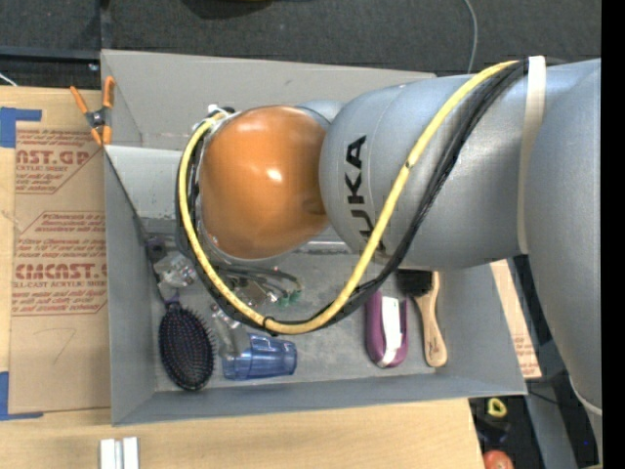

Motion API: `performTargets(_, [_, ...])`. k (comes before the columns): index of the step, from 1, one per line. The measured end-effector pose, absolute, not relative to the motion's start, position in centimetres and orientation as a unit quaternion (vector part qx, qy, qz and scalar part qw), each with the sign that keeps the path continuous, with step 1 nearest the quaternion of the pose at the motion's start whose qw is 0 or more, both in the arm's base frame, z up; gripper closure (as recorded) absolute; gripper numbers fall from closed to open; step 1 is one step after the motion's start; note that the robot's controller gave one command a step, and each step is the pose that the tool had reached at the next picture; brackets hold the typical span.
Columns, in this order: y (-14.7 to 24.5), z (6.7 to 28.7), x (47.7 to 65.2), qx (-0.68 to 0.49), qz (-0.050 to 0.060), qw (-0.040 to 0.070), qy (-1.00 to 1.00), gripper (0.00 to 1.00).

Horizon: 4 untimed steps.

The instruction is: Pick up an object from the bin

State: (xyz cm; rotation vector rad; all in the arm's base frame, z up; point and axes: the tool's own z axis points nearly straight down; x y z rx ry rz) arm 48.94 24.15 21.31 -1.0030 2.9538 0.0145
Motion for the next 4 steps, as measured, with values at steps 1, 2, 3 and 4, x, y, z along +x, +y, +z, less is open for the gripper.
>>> performTargets(1, [24.1, 11.9, 49.0, -0.427, 0.004, 0.016, 0.904, 0.0])
performTargets(2, [23.6, 17.5, 48.8, -0.314, 0.006, 0.018, 0.949, 0.0])
performTargets(3, [24.5, 14.6, 50.0, -0.42, 0.005, 0.01, 0.907, 0.0])
performTargets(4, [24.7, 14.5, 50.9, -0.315, 0.007, 0.019, 0.949, 0.0])
